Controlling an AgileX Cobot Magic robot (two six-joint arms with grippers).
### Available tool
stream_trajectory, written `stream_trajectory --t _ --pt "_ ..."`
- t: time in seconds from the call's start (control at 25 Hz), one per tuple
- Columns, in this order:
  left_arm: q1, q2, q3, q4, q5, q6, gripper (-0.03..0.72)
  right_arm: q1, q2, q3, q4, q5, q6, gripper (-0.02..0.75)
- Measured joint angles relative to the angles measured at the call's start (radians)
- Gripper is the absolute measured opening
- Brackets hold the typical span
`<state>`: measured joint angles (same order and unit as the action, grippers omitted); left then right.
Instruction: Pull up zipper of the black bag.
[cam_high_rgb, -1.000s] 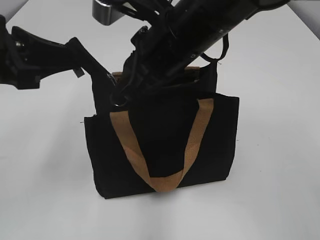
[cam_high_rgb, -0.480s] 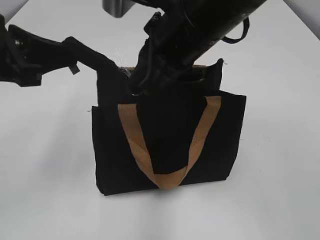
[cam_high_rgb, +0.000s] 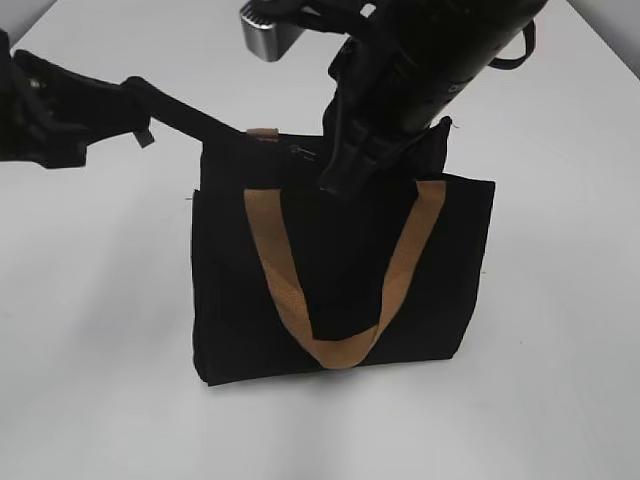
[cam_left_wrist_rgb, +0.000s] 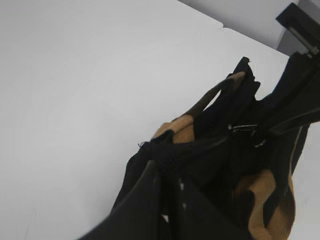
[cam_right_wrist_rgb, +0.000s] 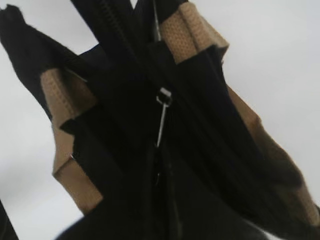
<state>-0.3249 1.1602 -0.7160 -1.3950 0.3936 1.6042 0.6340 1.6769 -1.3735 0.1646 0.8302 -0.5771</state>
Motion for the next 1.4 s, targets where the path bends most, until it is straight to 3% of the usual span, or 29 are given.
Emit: stream_trajectory --t 0.2,0.44,0.64,0.8,0.92,1.04,1.12,1.2,1.4 --pt "0.000 0.000 0.000 0.001 -0.006 0.000 0.007 -0.029 -0.040 0.000 -0.061 0.036 0.100 -0.001" --pt "0.000 0.000 0.000 0.000 -0.018 0.000 0.007 -0.184 -0.079 0.000 -0.069 0.156 0.153 -0.001" --pt "-0.003 0.001 0.000 0.002 0.015 0.000 0.007 -0.284 -0.084 0.000 0.016 0.205 0.161 -0.001" --pt "-0.004 0.001 0.000 -0.003 0.020 -0.006 0.007 -0.313 -0.089 0.000 0.082 0.231 0.187 0.005" --pt "-0.004 0.001 0.000 -0.009 0.007 -0.088 0.027 -0.323 -0.093 0.000 0.102 0.244 0.203 0.078" --pt "0.002 -0.009 0.000 0.014 0.015 -0.213 0.137 -0.337 -0.109 0.000 0.063 0.287 0.255 0.273" --pt "0.004 -0.026 0.000 0.102 0.062 -0.347 0.241 -0.338 -0.127 0.000 0.041 0.340 0.300 0.418" --pt "0.004 -0.054 -0.001 0.239 0.124 -0.499 0.325 -0.338 -0.147 0.000 0.021 0.371 0.332 0.509" --pt "0.004 -0.184 -0.001 0.740 0.289 -0.983 0.377 -0.338 -0.284 0.096 -0.002 0.376 0.380 0.555"
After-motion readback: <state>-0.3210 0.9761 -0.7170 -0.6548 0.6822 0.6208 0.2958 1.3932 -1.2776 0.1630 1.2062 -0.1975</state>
